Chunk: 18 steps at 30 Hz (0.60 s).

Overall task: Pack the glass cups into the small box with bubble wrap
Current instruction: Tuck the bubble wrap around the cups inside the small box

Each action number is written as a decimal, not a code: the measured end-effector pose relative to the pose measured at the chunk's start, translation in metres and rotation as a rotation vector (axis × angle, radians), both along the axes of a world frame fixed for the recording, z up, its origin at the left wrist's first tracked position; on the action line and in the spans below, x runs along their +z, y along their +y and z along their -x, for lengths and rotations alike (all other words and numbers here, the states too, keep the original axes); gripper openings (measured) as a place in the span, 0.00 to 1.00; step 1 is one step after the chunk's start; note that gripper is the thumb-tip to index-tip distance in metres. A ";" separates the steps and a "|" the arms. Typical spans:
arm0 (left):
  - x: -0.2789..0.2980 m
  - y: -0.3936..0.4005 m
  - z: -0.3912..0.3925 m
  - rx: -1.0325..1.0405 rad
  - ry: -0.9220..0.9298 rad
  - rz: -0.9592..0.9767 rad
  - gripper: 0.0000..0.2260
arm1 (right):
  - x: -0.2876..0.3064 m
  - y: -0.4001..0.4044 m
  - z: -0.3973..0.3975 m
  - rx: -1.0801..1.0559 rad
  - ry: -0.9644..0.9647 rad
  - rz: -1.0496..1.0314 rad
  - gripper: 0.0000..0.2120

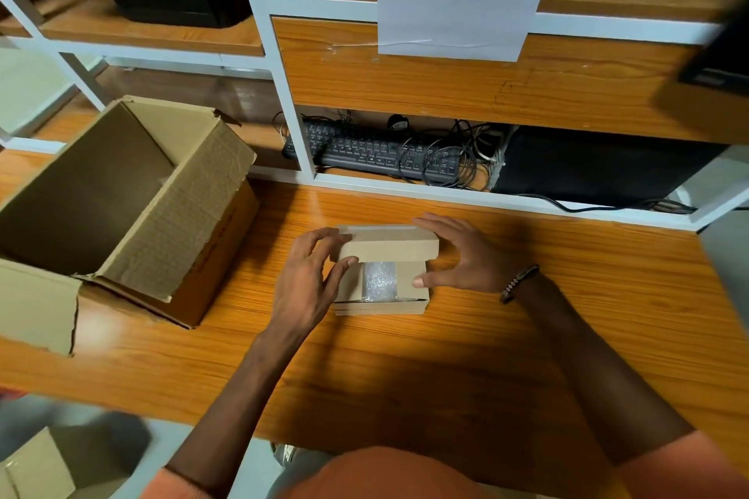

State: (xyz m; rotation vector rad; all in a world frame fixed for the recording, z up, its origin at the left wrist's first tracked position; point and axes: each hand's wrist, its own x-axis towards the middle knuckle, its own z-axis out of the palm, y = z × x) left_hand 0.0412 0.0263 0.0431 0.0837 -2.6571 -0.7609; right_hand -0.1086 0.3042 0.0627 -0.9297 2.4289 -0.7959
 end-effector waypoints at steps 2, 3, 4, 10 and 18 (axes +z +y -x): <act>-0.004 0.001 -0.002 -0.028 0.005 0.016 0.16 | 0.002 -0.005 -0.006 -0.017 0.070 0.047 0.43; -0.006 0.000 -0.004 -0.030 -0.005 0.008 0.17 | -0.001 -0.007 -0.008 -0.020 0.094 0.065 0.39; -0.008 0.000 -0.006 -0.025 -0.017 -0.008 0.17 | -0.004 -0.008 -0.011 -0.022 0.110 0.082 0.35; -0.021 0.002 -0.022 -0.047 -0.032 -0.014 0.17 | -0.040 -0.006 -0.025 -0.047 0.231 0.133 0.25; -0.057 0.000 -0.036 -0.127 -0.122 -0.010 0.14 | -0.064 -0.002 -0.045 0.000 0.382 0.061 0.24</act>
